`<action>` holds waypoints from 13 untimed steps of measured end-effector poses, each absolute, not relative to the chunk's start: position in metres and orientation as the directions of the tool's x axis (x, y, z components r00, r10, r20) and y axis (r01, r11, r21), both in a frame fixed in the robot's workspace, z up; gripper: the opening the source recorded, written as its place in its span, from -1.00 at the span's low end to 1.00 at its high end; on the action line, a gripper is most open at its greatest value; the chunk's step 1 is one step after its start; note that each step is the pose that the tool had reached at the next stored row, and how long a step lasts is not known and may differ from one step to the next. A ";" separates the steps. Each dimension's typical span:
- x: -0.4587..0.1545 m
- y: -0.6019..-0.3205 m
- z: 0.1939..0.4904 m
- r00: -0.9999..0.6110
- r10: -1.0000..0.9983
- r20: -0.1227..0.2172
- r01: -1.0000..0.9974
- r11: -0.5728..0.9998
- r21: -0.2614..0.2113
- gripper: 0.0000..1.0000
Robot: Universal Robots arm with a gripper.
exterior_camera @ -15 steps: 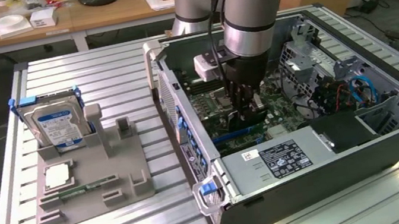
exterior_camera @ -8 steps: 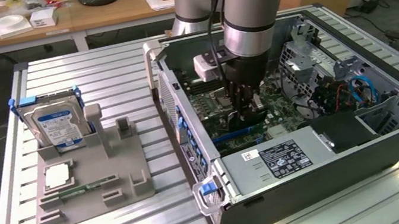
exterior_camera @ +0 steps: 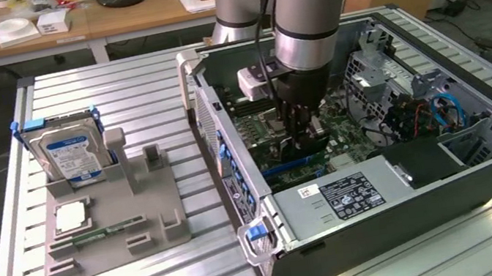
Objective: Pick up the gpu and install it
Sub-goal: 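Insert the gpu into the slot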
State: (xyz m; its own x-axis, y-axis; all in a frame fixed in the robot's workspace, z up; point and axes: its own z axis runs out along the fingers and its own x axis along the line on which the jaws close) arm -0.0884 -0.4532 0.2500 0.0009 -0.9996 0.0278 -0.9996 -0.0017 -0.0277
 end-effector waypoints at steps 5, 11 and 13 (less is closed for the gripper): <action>-0.090 -0.453 0.250 0.001 -1.000 0.028 -1.000 -0.002 -0.028 -0.47; -0.093 -0.453 0.249 0.001 -1.000 0.028 -1.000 -0.002 -0.028 -0.47; -0.093 -0.453 0.249 0.001 -1.000 0.028 -1.000 -0.002 -0.028 -0.47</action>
